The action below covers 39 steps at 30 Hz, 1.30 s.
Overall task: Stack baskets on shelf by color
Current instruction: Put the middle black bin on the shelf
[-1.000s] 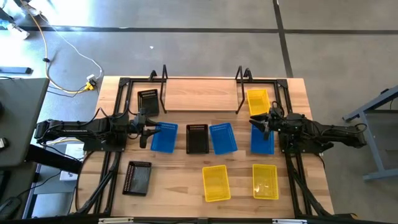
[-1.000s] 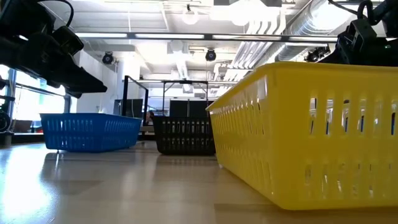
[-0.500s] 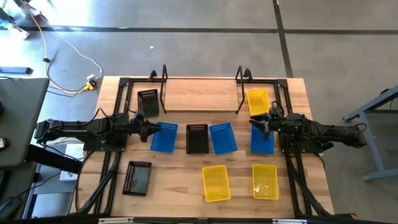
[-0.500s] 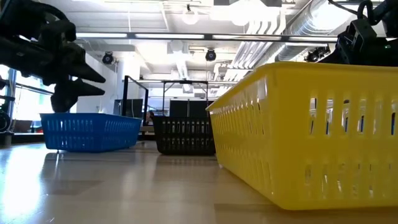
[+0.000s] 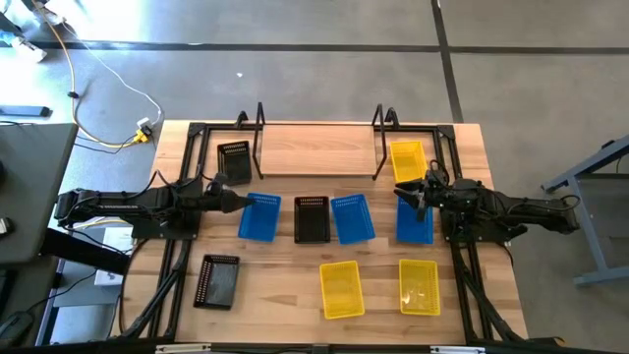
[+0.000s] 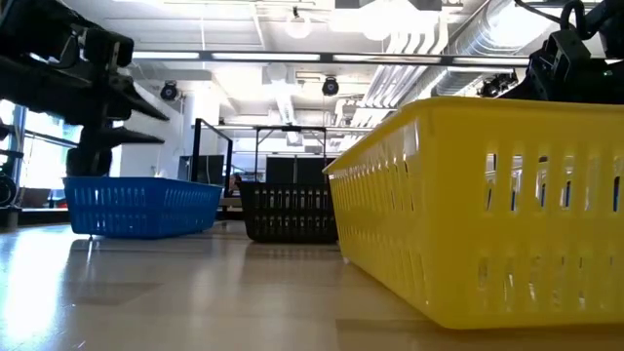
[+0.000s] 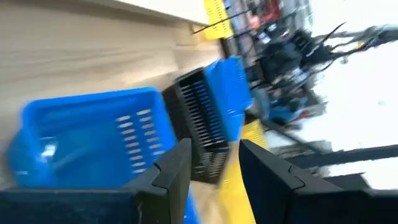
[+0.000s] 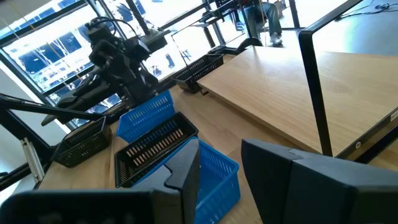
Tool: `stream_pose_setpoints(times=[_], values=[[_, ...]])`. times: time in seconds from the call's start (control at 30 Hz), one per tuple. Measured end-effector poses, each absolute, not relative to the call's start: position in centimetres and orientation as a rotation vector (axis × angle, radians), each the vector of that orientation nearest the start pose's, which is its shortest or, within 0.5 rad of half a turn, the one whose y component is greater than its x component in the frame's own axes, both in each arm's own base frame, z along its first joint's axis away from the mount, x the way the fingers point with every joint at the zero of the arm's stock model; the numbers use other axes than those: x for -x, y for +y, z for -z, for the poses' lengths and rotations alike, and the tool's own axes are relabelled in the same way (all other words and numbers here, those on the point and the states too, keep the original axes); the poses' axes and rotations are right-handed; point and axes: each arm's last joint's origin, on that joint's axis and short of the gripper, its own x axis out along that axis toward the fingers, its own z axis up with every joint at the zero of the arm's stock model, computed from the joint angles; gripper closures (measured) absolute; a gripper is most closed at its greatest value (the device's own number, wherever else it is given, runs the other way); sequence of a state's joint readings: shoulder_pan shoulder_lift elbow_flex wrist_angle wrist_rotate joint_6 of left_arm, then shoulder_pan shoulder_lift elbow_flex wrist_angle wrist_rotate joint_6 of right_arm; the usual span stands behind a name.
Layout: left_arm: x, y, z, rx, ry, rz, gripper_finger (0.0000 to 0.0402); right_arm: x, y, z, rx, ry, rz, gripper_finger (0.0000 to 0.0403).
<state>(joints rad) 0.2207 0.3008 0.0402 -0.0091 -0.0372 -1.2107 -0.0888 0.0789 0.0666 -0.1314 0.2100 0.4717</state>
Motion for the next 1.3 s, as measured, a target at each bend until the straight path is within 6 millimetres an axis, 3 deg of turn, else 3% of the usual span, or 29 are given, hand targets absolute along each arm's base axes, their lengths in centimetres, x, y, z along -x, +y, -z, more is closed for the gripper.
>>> stream_pose_setpoints(times=[0.2,0.37,0.6,0.83,1.07,1.3], values=[[-11.4,2.6,-17.4,1.234,-0.137,-0.243,0.0277,-9.7,-1.5,-16.8,-0.458,0.071,0.327,0.0298],[-11.6,2.4,-20.2,1.209,-0.172,-0.207,0.0282,-9.7,-1.5,-16.8,-0.458,0.071,0.327,0.0298],[-12.6,2.5,-24.7,1.164,-0.066,-0.303,0.0288,-9.7,-1.5,-16.7,-0.458,0.071,0.327,0.0298],[-14.9,2.5,-27.5,1.188,0.106,-0.413,0.0289,-9.7,-1.5,-16.7,-0.458,0.071,0.326,0.0298],[-18.3,2.4,-28.8,1.210,0.196,-0.472,0.0289,-9.7,-1.5,-16.8,-0.467,0.070,0.327,0.0298],[-21.4,2.1,-27.7,1.219,0.358,-0.625,0.0289,-9.7,-1.5,-16.8,-0.618,0.045,0.334,0.0298]])
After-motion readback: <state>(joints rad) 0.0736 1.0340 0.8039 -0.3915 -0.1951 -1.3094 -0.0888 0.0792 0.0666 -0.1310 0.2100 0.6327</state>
